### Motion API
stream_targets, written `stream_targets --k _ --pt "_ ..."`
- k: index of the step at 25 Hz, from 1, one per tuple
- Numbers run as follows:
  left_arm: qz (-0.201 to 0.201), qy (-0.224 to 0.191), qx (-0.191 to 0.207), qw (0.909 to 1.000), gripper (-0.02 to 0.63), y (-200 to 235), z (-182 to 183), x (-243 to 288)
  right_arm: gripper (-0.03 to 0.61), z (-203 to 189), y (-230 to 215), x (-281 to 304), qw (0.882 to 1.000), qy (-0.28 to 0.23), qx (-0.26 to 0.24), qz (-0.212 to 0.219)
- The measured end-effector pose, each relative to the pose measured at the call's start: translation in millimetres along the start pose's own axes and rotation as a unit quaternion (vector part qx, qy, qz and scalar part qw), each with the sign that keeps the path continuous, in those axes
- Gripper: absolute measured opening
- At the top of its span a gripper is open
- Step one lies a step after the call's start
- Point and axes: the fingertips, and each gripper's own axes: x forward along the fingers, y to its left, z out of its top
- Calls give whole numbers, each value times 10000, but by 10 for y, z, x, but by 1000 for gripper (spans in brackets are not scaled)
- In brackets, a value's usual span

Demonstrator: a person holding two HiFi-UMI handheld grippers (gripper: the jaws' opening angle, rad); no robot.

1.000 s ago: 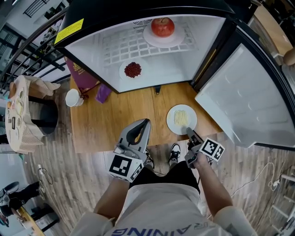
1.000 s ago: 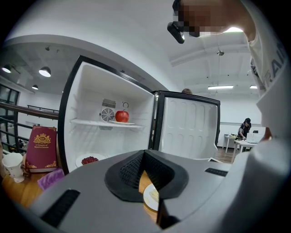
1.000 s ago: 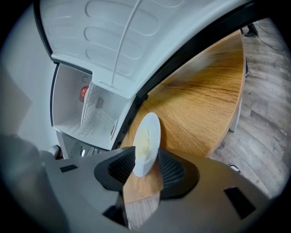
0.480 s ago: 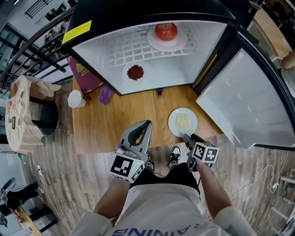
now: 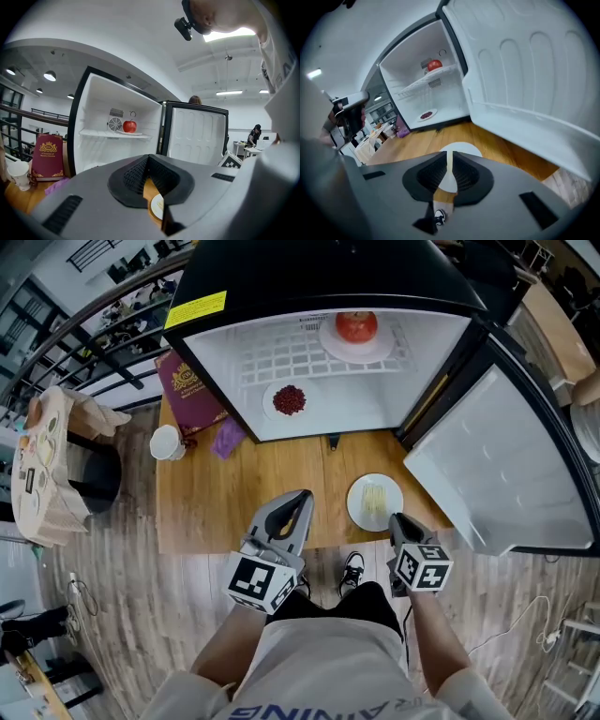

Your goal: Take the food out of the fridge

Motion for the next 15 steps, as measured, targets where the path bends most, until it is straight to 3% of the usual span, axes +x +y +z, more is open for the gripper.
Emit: stream_targets --k 6,15 --pt "132 -225 54 9996 9 33 242 -73 28 744 302 -261 9928 -1028 -579 205" --pt "295 -554 367 9974 9 158 761 -321 28 1643 952 -727 9637 -2206 -1356 645"
